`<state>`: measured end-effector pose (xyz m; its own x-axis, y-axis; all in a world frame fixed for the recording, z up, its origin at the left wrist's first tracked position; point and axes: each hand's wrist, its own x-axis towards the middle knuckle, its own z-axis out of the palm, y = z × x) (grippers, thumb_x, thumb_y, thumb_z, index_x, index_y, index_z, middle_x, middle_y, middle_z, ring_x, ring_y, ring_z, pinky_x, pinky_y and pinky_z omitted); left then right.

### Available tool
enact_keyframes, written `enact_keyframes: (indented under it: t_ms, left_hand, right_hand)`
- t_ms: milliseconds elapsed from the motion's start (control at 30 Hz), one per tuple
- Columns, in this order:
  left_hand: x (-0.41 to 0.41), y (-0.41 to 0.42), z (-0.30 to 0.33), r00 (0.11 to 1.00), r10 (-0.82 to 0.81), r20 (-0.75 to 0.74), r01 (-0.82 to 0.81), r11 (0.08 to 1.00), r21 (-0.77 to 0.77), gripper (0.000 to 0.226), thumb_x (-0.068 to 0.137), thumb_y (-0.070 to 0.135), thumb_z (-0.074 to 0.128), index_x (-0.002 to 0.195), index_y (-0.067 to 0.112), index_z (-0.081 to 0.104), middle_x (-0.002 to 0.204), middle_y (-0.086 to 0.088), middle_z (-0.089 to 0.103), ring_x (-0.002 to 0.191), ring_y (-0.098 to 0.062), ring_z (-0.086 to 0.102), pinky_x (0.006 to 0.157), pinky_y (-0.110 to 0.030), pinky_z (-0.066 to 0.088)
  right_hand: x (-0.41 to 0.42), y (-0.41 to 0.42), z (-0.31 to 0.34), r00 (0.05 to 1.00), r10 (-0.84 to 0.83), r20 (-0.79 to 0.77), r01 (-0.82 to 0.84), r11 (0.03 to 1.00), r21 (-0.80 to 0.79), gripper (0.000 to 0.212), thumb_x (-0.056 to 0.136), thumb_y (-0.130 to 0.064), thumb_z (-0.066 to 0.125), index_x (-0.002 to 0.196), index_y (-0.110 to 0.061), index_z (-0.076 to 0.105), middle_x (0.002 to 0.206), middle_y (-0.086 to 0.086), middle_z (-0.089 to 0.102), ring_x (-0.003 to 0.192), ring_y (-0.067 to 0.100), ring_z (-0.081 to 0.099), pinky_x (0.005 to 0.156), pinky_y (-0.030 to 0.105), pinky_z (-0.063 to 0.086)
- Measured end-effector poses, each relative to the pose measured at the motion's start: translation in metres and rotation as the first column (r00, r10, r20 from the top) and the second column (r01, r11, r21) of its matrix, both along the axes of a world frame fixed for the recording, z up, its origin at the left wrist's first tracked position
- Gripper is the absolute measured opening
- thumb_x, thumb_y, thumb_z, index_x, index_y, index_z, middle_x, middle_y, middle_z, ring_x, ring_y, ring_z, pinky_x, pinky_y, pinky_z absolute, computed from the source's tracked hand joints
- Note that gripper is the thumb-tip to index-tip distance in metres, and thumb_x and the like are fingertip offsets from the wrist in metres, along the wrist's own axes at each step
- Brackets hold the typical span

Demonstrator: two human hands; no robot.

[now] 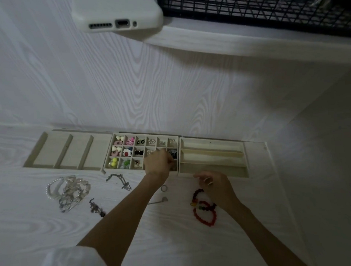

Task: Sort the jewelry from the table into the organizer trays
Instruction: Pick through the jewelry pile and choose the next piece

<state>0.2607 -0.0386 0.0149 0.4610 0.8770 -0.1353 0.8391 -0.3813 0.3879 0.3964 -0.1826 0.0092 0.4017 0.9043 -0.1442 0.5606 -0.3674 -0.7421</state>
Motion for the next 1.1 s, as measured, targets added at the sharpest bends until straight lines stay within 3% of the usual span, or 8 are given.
enact_keyframes:
  t_ms: [133, 300, 500, 600, 800, 900, 1000, 1100]
  left_hand:
    - [-0.002, -0.005, -0.005, 0.998, 0.036, 0.042, -0.035, 0.999, -0.012, 0.015, 0.084, 0.033, 0.069, 0.099, 0.030, 0.073, 0.094, 0.005, 0.074, 0.085, -0.015, 0.068, 0.071, -0.031, 0.054]
    - [-0.004, -0.008, -0.007, 0.999, 0.018, 0.048, -0.017, 0.999, -0.027, 0.019, 0.094, 0.025, 0.056, 0.108, 0.030, 0.068, 0.104, 0.003, 0.072, 0.095, -0.018, 0.065, 0.075, -0.030, 0.049]
    - [-0.014, -0.006, -0.001, 0.992, -0.122, 0.022, 0.123, 0.992, -0.020, 0.035, 0.093, 0.009, 0.050, 0.117, 0.031, 0.065, 0.114, 0.001, 0.069, 0.105, -0.021, 0.063, 0.089, -0.033, 0.048]
    - [-0.030, -0.006, 0.007, 0.994, -0.078, 0.083, 0.082, 0.995, -0.053, 0.030, 0.096, 0.017, 0.048, 0.114, 0.031, 0.067, 0.111, 0.002, 0.070, 0.100, -0.022, 0.065, 0.083, -0.033, 0.052]
    - [-0.080, -0.016, -0.007, 0.985, 0.129, 0.115, -0.095, 0.960, -0.265, 0.024, 0.094, 0.032, 0.054, 0.112, 0.027, 0.068, 0.111, 0.003, 0.069, 0.101, -0.016, 0.064, 0.080, -0.028, 0.050]
    - [-0.094, -0.020, -0.016, 0.988, 0.122, 0.091, -0.082, 0.930, -0.358, 0.021, 0.093, 0.028, 0.057, 0.109, 0.024, 0.070, 0.113, 0.004, 0.069, 0.102, -0.012, 0.063, 0.080, -0.024, 0.046]
    - [-0.099, -0.022, -0.018, 0.984, 0.126, 0.122, -0.060, 0.894, -0.445, 0.020, 0.090, 0.025, 0.061, 0.107, 0.023, 0.071, 0.113, 0.001, 0.070, 0.102, -0.014, 0.064, 0.092, -0.031, 0.050]
    - [-0.097, -0.023, -0.015, 0.978, 0.135, 0.162, -0.041, 0.876, -0.480, 0.020, 0.088, 0.023, 0.063, 0.106, 0.021, 0.072, 0.113, -0.002, 0.070, 0.101, -0.016, 0.065, 0.093, -0.033, 0.051]
  right_hand:
    - [0.002, -0.003, -0.001, 1.000, -0.015, 0.011, 0.015, 1.000, 0.001, 0.025, 0.086, -0.003, 0.061, 0.092, -0.024, 0.073, 0.087, -0.010, 0.067, 0.074, 0.005, 0.060, 0.068, 0.022, 0.052]
    - [0.001, -0.004, 0.001, 1.000, -0.007, -0.006, 0.007, 1.000, -0.014, 0.029, 0.086, -0.003, 0.060, 0.091, -0.029, 0.071, 0.084, -0.014, 0.063, 0.073, 0.000, 0.057, 0.068, 0.020, 0.049]
    - [-0.010, 0.005, 0.006, 0.996, 0.079, 0.043, -0.077, 0.995, -0.064, 0.025, 0.089, -0.009, 0.058, 0.100, -0.026, 0.072, 0.097, -0.004, 0.070, 0.076, 0.005, 0.058, 0.069, 0.021, 0.049]
    - [-0.024, 0.016, 0.011, 0.976, 0.190, 0.104, -0.178, 0.977, -0.120, 0.027, 0.090, -0.011, 0.055, 0.107, -0.025, 0.071, 0.102, -0.004, 0.069, 0.083, 0.010, 0.060, 0.073, 0.024, 0.050]
    - [-0.068, 0.040, 0.002, 0.882, 0.387, 0.269, -0.344, 0.919, -0.193, 0.022, 0.093, -0.021, 0.053, 0.106, -0.023, 0.071, 0.103, 0.002, 0.069, 0.096, 0.021, 0.063, 0.073, 0.027, 0.045]
    - [-0.080, 0.043, -0.007, 0.878, 0.361, 0.315, -0.303, 0.928, -0.218, 0.021, 0.094, -0.021, 0.052, 0.100, -0.021, 0.072, 0.099, 0.007, 0.065, 0.095, 0.026, 0.061, 0.075, 0.031, 0.050]
    - [-0.081, 0.040, -0.013, 0.903, 0.307, 0.301, -0.254, 0.946, -0.204, 0.020, 0.091, -0.019, 0.056, 0.076, -0.018, 0.070, 0.088, 0.003, 0.061, 0.088, 0.023, 0.061, 0.068, 0.029, 0.048]
    - [-0.080, 0.038, -0.011, 0.943, 0.230, 0.239, -0.194, 0.967, -0.167, 0.011, 0.086, -0.023, 0.065, 0.082, -0.019, 0.075, 0.088, -0.002, 0.069, 0.083, 0.014, 0.063, 0.068, 0.024, 0.047]
